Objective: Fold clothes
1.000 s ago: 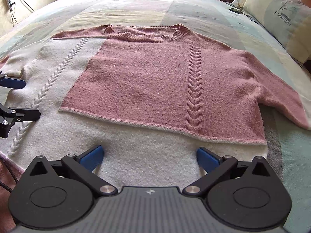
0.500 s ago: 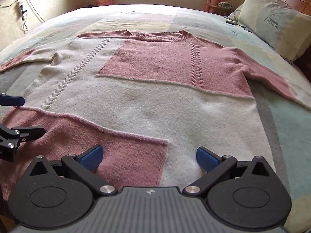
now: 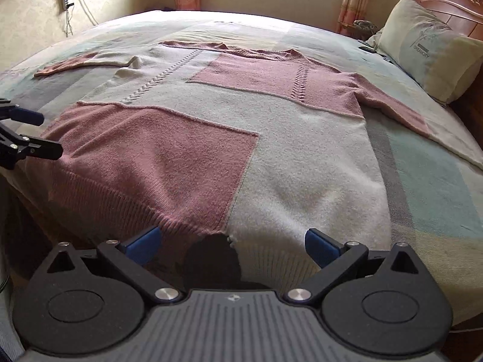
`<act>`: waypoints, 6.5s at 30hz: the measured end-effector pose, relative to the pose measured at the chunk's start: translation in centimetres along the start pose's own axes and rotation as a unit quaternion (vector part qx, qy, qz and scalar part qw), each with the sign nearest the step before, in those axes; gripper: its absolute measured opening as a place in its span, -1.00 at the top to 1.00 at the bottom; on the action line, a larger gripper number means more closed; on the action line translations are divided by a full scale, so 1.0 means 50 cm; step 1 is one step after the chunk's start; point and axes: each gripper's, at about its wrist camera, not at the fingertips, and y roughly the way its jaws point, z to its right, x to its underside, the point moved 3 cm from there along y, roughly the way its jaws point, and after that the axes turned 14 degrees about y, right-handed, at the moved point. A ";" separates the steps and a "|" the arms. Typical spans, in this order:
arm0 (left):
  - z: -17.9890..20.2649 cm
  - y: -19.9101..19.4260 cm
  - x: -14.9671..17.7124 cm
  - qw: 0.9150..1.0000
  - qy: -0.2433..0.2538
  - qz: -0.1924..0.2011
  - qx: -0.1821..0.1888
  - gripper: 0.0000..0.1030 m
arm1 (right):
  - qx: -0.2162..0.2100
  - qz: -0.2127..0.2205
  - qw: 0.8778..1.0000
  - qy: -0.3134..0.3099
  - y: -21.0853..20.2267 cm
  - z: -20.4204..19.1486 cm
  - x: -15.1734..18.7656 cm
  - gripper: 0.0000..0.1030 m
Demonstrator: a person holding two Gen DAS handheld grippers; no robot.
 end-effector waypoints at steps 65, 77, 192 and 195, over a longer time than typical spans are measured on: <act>-0.151 0.069 -0.045 0.979 -0.159 0.056 0.116 -0.98 | -0.095 0.115 0.989 0.003 0.095 0.013 -0.024 -1.00; -0.120 0.015 -0.024 0.991 -0.088 0.032 0.099 -0.99 | -0.073 0.123 0.990 -0.011 0.098 -0.001 -0.017 -1.00; -0.248 0.220 -0.122 0.985 -0.040 0.064 0.158 -0.99 | -0.072 0.016 0.995 -0.073 0.199 -0.410 -0.107 -1.00; -0.247 0.219 -0.122 0.985 -0.039 0.064 0.156 -0.99 | -0.077 0.005 0.990 -0.121 0.171 -0.415 -0.075 -1.00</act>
